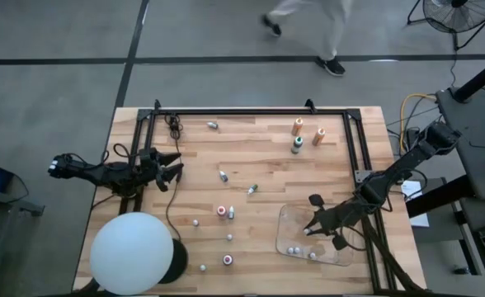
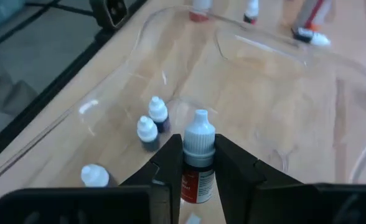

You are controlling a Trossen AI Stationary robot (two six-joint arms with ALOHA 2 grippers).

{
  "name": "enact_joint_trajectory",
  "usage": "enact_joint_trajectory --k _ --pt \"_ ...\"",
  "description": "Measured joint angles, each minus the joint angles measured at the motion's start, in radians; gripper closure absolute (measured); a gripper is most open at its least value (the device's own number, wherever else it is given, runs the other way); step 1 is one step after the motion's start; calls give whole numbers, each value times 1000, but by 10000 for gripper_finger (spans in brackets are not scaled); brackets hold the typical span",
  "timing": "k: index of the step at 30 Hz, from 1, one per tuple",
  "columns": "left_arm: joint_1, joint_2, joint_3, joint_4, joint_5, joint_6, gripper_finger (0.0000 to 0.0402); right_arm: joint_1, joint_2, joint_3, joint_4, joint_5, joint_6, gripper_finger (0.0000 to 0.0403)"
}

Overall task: Pick & Place food coloring
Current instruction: Put the red food color into the transparent bin

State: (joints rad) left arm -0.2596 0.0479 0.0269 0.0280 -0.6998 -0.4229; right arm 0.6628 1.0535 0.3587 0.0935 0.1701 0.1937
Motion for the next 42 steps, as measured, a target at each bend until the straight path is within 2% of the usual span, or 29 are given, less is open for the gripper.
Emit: enact_joint_trajectory --k 5,10,15,18,21,27,42 --pt "0 0 0 0 0 0 157 -3 62 -11 128 -77 -123 339" --pt "0 0 0 0 0 0 157 -12 108 5 131 -106 -250 339" --pt "0 0 0 0 0 0 157 -22 148 -18 206 -210 -358 339" --pt "0 0 0 0 0 0 157 -23 180 -19 230 -228 -400 339" --pt "0 0 0 0 0 0 157 -33 211 -8 239 -242 -420 339" --pt "0 0 0 0 0 0 157 -69 265 -3 307 -345 -426 339" --pt "0 0 0 0 0 0 157 -68 369 -3 403 -358 -472 339"
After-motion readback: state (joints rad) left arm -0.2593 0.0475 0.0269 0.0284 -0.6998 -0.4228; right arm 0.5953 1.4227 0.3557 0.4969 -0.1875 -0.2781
